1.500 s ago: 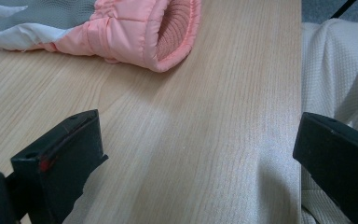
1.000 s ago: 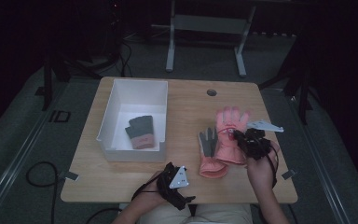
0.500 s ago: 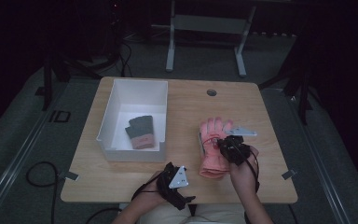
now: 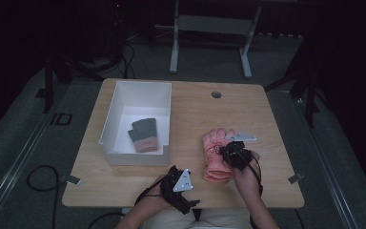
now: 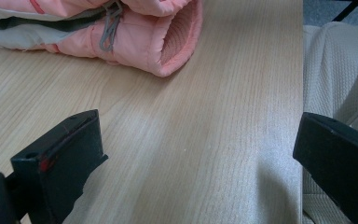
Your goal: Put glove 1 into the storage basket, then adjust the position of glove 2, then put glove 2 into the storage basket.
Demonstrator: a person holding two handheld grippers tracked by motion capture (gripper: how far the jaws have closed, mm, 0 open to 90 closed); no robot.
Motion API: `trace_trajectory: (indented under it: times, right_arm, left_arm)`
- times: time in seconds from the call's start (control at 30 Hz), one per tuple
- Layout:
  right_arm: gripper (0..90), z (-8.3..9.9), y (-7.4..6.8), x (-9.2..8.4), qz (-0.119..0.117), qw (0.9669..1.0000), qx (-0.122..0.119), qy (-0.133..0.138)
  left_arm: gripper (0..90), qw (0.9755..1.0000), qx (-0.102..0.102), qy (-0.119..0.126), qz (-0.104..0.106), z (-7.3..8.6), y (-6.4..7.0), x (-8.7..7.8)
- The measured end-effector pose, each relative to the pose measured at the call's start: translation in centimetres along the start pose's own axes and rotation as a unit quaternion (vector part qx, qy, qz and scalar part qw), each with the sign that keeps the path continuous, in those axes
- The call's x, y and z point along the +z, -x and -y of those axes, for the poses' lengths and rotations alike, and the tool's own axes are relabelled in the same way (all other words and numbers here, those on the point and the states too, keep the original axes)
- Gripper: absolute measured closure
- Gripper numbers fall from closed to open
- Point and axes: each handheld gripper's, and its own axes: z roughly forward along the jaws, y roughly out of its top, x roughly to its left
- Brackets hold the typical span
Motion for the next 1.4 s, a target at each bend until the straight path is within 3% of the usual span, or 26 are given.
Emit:
trace_trajectory:
  times: [0.13, 0.23, 0.33, 0.43, 0.47, 0.5, 0.63, 0.8, 0.97, 1.23, 1.4]
  right_arm:
    - [80.2, -0.2, 0.3, -0.4, -0.014, 0.9999, 0.002, 0.006]
    - [73.6, -0.4, 0.5, -1.3, -0.027, 0.9994, 0.000, 0.020]
    - [69.8, -0.6, 0.9, -2.2, -0.032, 0.9989, -0.004, 0.033]
    - [66.2, -0.8, 1.6, -3.1, -0.035, 0.9983, -0.006, 0.047]
    - [66.2, -0.8, 1.6, -3.1, -0.035, 0.9983, -0.006, 0.047]
    - [66.2, -0.8, 1.9, -3.3, -0.033, 0.9983, -0.007, 0.048]
    - [65.5, -0.8, 2.9, -3.6, -0.030, 0.9980, -0.011, 0.054]
    - [63.9, -0.7, 3.5, -3.8, -0.034, 0.9970, -0.026, 0.064]
    - [63.4, -0.6, 4.0, -4.0, -0.038, 0.9952, -0.047, 0.077]
    - [65.3, 0.1, 4.9, -3.5, -0.040, 0.9953, -0.043, 0.077]
    - [64.8, 0.1, 4.8, -3.6, -0.042, 0.9944, -0.045, 0.086]
  left_arm:
    - [1.4, 0.9999, -0.004, 0.010, 0.000, -0.2, 0.0, -0.2]
    - [1.5, 0.9998, 0.003, 0.014, -0.014, -0.8, 0.2, -0.5]
    - [1.5, 0.9985, 0.003, 0.021, -0.050, -1.9, 0.3, -1.3]
    - [1.7, 0.9965, -0.021, 0.052, -0.063, -3.3, 0.1, -2.5]
    - [1.9, 0.9965, -0.021, 0.052, -0.063, -3.3, 0.1, -2.5]
    - [1.9, 0.9952, -0.035, 0.063, -0.067, -4.1, -0.1, -3.0]
    - [3.3, 0.9910, -0.058, 0.054, -0.108, -5.7, -0.4, -3.5]
    - [3.3, 0.9907, -0.092, 0.056, -0.084, -7.8, -1.7, -3.5]
    - [3.7, 0.9901, -0.108, 0.059, -0.068, -9.3, -3.5, -2.9]
    - [5.4, 0.9899, -0.115, 0.055, -0.063, -10.6, -5.4, -1.3]
    - [6.0, 0.9881, -0.122, 0.041, -0.084, -10.8, -6.0, -0.1]
